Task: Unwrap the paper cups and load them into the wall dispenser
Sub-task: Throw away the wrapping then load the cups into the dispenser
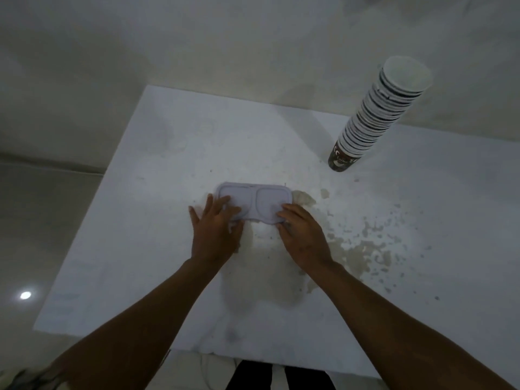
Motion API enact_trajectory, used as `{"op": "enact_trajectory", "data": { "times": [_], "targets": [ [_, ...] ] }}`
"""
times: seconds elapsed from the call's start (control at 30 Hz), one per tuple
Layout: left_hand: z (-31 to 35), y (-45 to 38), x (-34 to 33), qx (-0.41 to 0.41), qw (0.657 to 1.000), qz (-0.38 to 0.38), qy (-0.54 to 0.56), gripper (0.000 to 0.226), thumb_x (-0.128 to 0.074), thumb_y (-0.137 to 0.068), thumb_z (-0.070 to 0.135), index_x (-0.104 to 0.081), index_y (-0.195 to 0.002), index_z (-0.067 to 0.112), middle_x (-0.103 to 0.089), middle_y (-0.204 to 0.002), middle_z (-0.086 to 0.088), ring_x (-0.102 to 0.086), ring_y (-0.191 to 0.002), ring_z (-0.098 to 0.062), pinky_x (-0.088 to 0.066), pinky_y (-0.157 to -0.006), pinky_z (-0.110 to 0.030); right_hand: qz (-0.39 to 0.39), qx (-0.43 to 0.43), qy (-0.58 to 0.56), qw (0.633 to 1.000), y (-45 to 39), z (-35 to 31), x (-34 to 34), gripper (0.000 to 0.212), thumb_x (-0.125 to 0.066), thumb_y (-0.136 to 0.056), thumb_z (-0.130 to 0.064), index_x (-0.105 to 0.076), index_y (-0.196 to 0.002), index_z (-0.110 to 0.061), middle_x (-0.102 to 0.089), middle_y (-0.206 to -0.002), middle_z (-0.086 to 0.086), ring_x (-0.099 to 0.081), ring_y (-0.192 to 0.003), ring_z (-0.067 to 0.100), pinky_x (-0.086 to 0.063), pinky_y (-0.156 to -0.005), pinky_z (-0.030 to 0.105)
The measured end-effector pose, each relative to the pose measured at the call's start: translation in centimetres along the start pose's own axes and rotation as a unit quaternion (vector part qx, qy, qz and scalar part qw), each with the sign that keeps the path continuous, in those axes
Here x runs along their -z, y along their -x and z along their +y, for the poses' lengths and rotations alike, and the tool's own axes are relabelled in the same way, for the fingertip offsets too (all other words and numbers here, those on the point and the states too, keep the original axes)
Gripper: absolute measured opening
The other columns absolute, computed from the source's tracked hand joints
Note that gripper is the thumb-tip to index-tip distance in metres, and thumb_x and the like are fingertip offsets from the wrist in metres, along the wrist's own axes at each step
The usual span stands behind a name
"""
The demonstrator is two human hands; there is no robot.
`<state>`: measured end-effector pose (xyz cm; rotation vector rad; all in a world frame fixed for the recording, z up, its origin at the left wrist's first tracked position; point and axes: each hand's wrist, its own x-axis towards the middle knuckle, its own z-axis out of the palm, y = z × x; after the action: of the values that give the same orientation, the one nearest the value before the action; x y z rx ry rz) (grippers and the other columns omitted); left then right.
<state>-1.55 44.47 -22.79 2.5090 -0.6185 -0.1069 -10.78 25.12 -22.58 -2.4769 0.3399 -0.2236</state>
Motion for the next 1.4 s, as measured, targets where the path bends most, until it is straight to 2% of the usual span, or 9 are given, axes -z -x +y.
{"op": "enact_trajectory", "data": {
  "times": [0.13, 0.27, 0.4, 0.47, 0.57, 0.83, 0.9, 1.07, 1.4],
  "targets": [
    [3.0, -2.3, 1.3, -0.010, 1.000, -0.017, 0.004, 0.034, -0.063, -0.089, 0.037, -0.067, -0.118, 0.021, -0.053, -0.143, -0.007, -0.037, -0.141, -0.031, -0.022, -0.115, -0.063, 0.065, -0.031, -0.031, 0.997, 0.0, 0.3, 3.3, 0.028, -0.061, -0.093, -0.018, -0.069, -0.117, -0.006, -0.066, -0.125, 0.010, -0.061, -0.118, 0.024, -0.049, -0.103, 0.037],
    [8.3, -5.2, 2.6, -0.057, 0.994, -0.002, 0.096, 0.036, -0.069, -0.086, 0.037, -0.070, -0.116, 0.018, -0.060, -0.136, -0.003, -0.051, -0.129, -0.020, -0.040, -0.109, -0.041, 0.153, -0.068, -0.045, 0.985, -0.2, 0.4, 8.1, 0.024, -0.061, -0.096, -0.018, -0.069, -0.116, -0.008, -0.069, -0.119, 0.006, -0.063, -0.114, 0.019, -0.051, -0.100, 0.034],
    [14.0, -7.7, 3.3, -0.105, 0.987, 0.014, 0.121, 0.043, -0.071, -0.086, 0.037, -0.066, -0.124, 0.017, -0.060, -0.135, 0.000, -0.053, -0.126, -0.017, -0.044, -0.105, -0.033, 0.207, -0.102, -0.061, 0.971, -0.8, 0.9, 13.4, 0.031, -0.059, -0.097, -0.027, -0.064, -0.125, -0.012, -0.067, -0.125, 0.004, -0.060, -0.117, 0.018, -0.046, -0.102, 0.026],
    [17.1, -9.1, 3.5, -0.122, 0.983, 0.015, 0.137, 0.051, -0.072, -0.086, 0.035, -0.061, -0.130, 0.012, -0.060, -0.135, -0.004, -0.054, -0.125, -0.020, -0.042, -0.105, -0.028, 0.216, -0.121, -0.086, 0.965, -1.6, 1.2, 16.2, 0.041, -0.059, -0.097, -0.034, -0.056, -0.134, -0.015, -0.062, -0.134, 0.002, -0.056, -0.124, 0.016, -0.044, -0.106, 0.030],
    [21.1, -10.9, 4.1, -0.125, 0.979, 0.003, 0.159, 0.067, -0.074, -0.084, 0.036, -0.049, -0.140, 0.010, -0.054, -0.142, -0.006, -0.050, -0.131, -0.020, -0.035, -0.104, -0.021, 0.211, -0.130, -0.131, 0.960, -3.9, 1.6, 19.4, 0.058, -0.063, -0.093, -0.043, -0.044, -0.144, -0.022, -0.053, -0.145, -0.002, -0.050, -0.132, 0.014, -0.045, -0.109, 0.039],
    [24.8, -15.5, 2.8, -0.085, 0.965, -0.051, 0.244, 0.098, -0.084, -0.070, 0.043, -0.033, -0.150, 0.021, -0.049, -0.149, 0.000, -0.048, -0.134, -0.019, -0.046, -0.107, -0.045, 0.140, -0.093, -0.198, 0.966, -10.3, 3.2, 23.4, 0.088, -0.081, -0.078, -0.041, -0.034, -0.150, -0.024, -0.048, -0.150, -0.003, -0.048, -0.133, 0.013, -0.047, -0.108, 0.038],
    [24.3, -16.3, 1.9, -0.087, 0.964, -0.055, 0.246, 0.092, -0.086, -0.070, 0.035, -0.038, -0.147, 0.022, -0.054, -0.144, 0.003, -0.053, -0.128, -0.014, -0.048, -0.105, -0.040, 0.100, -0.073, -0.221, 0.967, -11.6, 3.6, 23.8, 0.087, -0.084, -0.075, -0.033, -0.037, -0.148, -0.025, -0.051, -0.146, -0.005, -0.049, -0.131, 0.012, -0.047, -0.107, 0.038],
    [24.3, -16.7, 0.6, -0.092, 0.957, -0.040, 0.272, 0.075, -0.085, -0.073, 0.018, -0.049, -0.138, 0.013, -0.062, -0.126, 0.007, -0.061, -0.113, -0.011, -0.049, -0.092, -0.011, 0.044, -0.050, -0.249, 0.966, -13.6, 4.3, 23.6, 0.087, -0.088, -0.070, -0.031, -0.041, -0.143, -0.025, -0.058, -0.137, -0.006, -0.055, -0.124, 0.012, -0.051, -0.104, 0.038],
    [24.2, -17.3, 0.7, -0.098, 0.952, -0.057, 0.285, 0.067, -0.083, -0.075, 0.022, -0.054, -0.135, 0.014, -0.066, -0.124, 0.006, -0.064, -0.106, -0.001, -0.050, -0.086, -0.011, 0.101, -0.040, -0.270, 0.957, -13.7, 4.7, 24.1, 0.077, -0.088, -0.069, -0.036, -0.052, -0.135, -0.022, -0.065, -0.128, -0.010, -0.060, -0.119, 0.007, -0.053, -0.099, 0.029]
  ]
}}
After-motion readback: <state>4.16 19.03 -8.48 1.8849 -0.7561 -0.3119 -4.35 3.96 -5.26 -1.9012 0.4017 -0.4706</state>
